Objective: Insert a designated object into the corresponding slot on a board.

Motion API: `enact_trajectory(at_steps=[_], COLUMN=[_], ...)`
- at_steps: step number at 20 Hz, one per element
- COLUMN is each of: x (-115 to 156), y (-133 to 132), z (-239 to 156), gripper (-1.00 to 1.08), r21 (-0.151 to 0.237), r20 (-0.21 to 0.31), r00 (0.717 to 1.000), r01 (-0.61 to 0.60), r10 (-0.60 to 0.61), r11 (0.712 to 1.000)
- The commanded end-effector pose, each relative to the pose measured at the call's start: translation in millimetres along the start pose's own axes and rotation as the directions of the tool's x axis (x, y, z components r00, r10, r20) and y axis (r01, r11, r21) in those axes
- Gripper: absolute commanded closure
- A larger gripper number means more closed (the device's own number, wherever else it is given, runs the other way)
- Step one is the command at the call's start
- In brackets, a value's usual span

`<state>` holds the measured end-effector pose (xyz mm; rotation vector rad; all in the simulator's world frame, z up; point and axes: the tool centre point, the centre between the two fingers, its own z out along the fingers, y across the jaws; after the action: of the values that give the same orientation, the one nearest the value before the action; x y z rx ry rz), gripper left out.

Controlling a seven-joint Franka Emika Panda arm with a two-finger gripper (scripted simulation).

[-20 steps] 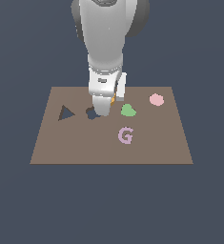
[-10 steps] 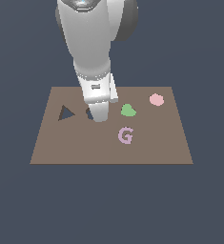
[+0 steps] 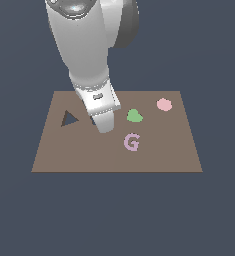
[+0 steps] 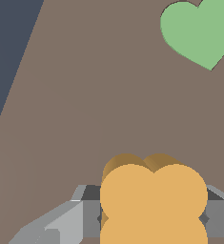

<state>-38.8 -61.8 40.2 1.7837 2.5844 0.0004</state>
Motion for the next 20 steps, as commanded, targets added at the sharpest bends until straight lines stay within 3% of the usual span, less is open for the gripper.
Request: enact_trajectory(at_steps=[1,18,19,20], x=[-3,-7,-7,-7], y=[3,8,8,8], z=[0,10,10,10], gripper=[1.08,1.08,-0.92,-0.92], r21=[0.000,0.001,0.001,0.001], r20=[0.000,0.001,0.001,0.001], r00=[0.999,0.997,0.997,0.997], r01=[0.034,0.082,0.082,0.082], r10=[-0.034,-0.082,-0.082,-0.082], r11=[0.999,0.997,0.997,0.997])
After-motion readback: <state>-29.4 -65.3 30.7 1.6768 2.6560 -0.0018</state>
